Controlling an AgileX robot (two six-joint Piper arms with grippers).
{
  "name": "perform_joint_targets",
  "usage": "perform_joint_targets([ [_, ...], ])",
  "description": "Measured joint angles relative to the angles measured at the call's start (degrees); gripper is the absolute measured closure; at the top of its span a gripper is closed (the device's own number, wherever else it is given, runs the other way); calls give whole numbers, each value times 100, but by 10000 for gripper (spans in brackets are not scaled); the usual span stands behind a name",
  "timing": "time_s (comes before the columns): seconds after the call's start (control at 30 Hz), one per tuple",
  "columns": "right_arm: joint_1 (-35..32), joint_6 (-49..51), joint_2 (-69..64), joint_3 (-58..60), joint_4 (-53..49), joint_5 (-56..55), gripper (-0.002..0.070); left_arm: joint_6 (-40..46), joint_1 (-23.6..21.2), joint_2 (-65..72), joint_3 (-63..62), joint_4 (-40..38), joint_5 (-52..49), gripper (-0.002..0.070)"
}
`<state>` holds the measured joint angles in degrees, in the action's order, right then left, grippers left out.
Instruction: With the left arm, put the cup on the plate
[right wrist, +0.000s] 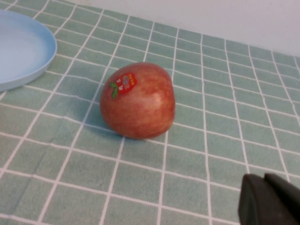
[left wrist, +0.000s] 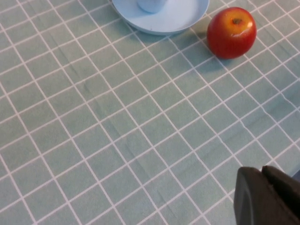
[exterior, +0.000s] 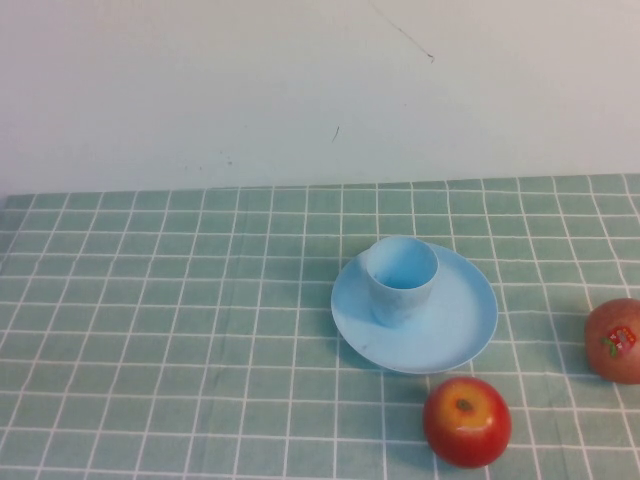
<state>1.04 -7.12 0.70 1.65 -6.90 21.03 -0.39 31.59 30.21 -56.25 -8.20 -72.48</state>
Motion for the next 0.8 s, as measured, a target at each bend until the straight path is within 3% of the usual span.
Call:
perform_joint_targets([
  [0.23,0,0,0,0,0,0,678,0,-97,-320,8,-51,-42,673],
  [0.4,0,0,0,0,0,0,678,0,-1084,-604,8,-21,219,674],
  [0.57,0,0,0,0,0,0,678,0,-2053,-1057,118,139,1501,674],
  [0.8,0,0,0,0,0,0,678,0,-2703,-1901,1517,103,3786,674],
])
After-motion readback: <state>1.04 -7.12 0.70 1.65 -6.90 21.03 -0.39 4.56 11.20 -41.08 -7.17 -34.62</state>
